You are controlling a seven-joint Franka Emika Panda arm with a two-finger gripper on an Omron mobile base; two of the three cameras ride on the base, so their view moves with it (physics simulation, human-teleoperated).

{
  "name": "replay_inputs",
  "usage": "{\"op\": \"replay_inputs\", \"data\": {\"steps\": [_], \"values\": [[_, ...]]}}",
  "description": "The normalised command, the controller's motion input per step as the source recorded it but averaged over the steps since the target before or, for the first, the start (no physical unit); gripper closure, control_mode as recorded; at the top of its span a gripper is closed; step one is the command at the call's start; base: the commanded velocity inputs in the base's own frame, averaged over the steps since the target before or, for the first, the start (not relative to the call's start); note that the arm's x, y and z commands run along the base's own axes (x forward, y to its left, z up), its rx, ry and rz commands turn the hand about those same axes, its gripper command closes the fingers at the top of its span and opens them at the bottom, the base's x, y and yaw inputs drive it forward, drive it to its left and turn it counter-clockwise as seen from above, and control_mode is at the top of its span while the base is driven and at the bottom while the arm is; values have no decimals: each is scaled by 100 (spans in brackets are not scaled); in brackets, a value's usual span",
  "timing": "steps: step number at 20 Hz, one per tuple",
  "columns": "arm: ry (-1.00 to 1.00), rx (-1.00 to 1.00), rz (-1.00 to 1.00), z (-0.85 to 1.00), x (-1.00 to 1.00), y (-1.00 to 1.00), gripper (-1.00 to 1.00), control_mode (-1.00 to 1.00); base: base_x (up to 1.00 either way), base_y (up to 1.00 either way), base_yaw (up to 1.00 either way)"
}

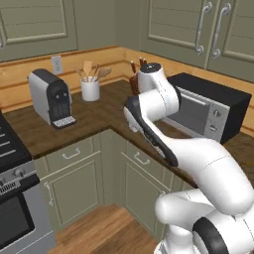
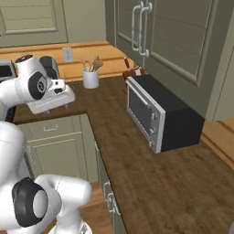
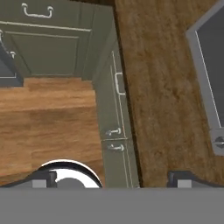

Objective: Take a straw from the drawer in front and place it inside the glass cup on the dining counter.

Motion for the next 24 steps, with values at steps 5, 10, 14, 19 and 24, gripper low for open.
{"op": "replay_inputs", "data": {"steps": [5,10,14,19,24], "values": [[-6,-42,0,-66,12,54,-100,-100,0,0,0],[-3,-44,0,-89,23,29,-100,-100,0,0,0],[0,-38,0,-89,32,4,-100,-100,0,0,0],[-1,-31,0,-80,31,0,-100,-100,0,0,0],[-6,-27,0,-63,32,-2,-100,-100,0,0,0]]}}
